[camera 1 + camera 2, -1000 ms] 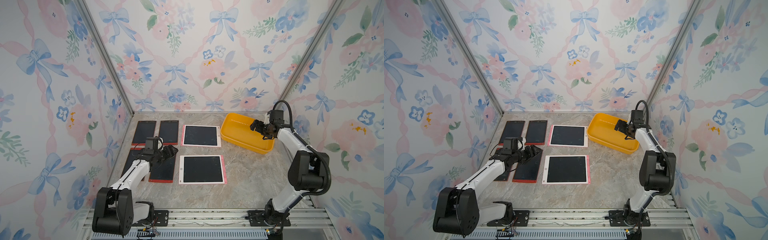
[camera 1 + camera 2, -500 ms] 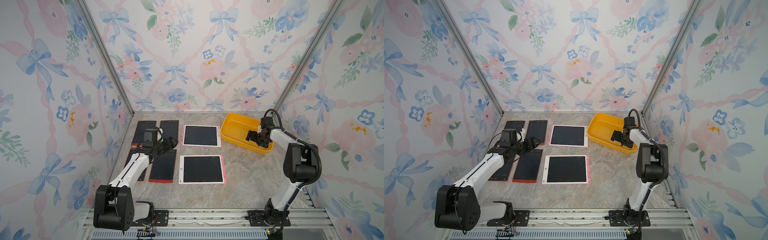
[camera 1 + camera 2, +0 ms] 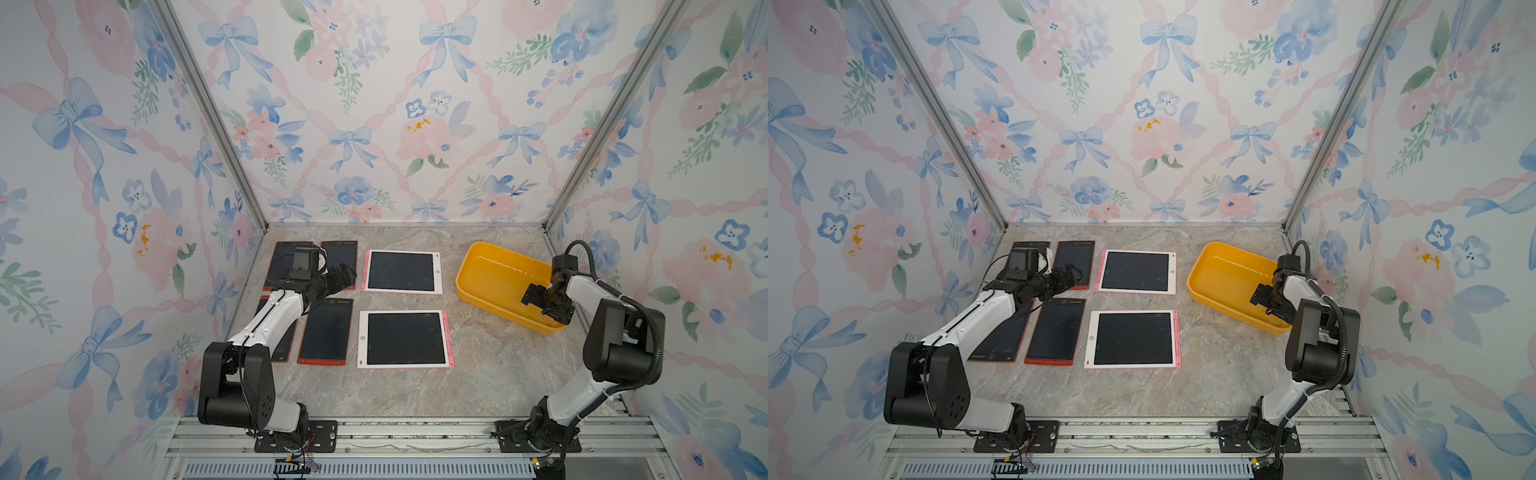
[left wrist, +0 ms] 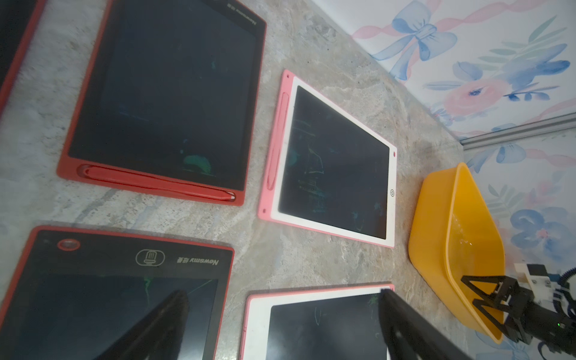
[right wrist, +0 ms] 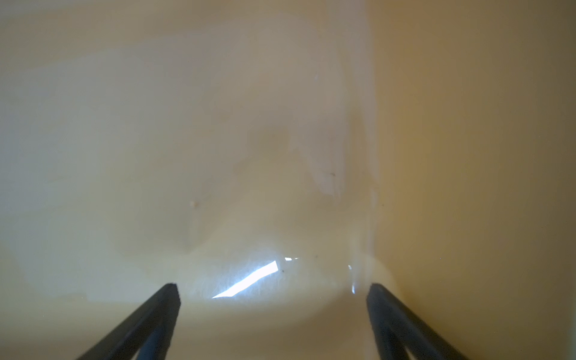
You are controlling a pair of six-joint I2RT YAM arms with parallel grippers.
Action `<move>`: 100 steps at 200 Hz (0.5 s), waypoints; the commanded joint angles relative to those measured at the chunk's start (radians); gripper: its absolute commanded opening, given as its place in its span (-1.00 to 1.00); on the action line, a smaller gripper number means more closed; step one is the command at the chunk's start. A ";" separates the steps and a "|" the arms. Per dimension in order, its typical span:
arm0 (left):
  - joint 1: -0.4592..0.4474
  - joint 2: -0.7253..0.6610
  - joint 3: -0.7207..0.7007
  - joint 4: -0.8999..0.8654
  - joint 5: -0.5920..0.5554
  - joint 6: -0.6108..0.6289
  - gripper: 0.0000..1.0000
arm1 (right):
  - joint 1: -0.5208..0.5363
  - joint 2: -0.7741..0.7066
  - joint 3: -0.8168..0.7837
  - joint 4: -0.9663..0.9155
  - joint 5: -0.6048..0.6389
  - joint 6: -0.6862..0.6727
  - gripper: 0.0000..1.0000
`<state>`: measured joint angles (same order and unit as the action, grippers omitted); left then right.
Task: Take out the writing tablet from the storage box
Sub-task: Move the storage box to the center of the board.
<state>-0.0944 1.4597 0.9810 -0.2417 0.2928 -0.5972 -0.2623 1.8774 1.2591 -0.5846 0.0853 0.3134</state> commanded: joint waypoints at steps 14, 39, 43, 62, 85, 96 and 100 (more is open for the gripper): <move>0.005 0.047 0.065 -0.006 -0.096 0.042 0.96 | -0.009 -0.036 0.002 -0.026 0.026 -0.007 0.94; 0.006 0.045 0.094 -0.002 -0.252 0.071 0.96 | 0.014 -0.101 -0.003 0.004 0.002 -0.024 0.94; 0.005 0.040 0.094 0.005 -0.268 0.076 0.96 | 0.022 -0.121 -0.010 0.018 0.001 -0.030 0.94; 0.006 0.001 0.076 0.071 -0.331 0.114 0.96 | 0.071 -0.251 -0.057 0.102 0.012 -0.068 0.94; 0.005 -0.067 0.030 0.185 -0.439 0.179 0.96 | 0.131 -0.417 -0.129 0.227 0.072 -0.106 0.94; 0.005 -0.102 -0.009 0.260 -0.498 0.220 0.96 | 0.151 -0.482 -0.161 0.277 0.123 -0.114 0.94; 0.005 -0.114 -0.026 0.291 -0.527 0.232 0.96 | 0.160 -0.504 -0.174 0.294 0.150 -0.117 0.94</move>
<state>-0.0944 1.4311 1.0187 -0.1276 -0.0525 -0.4728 -0.1410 1.4662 1.1442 -0.4313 0.1234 0.2443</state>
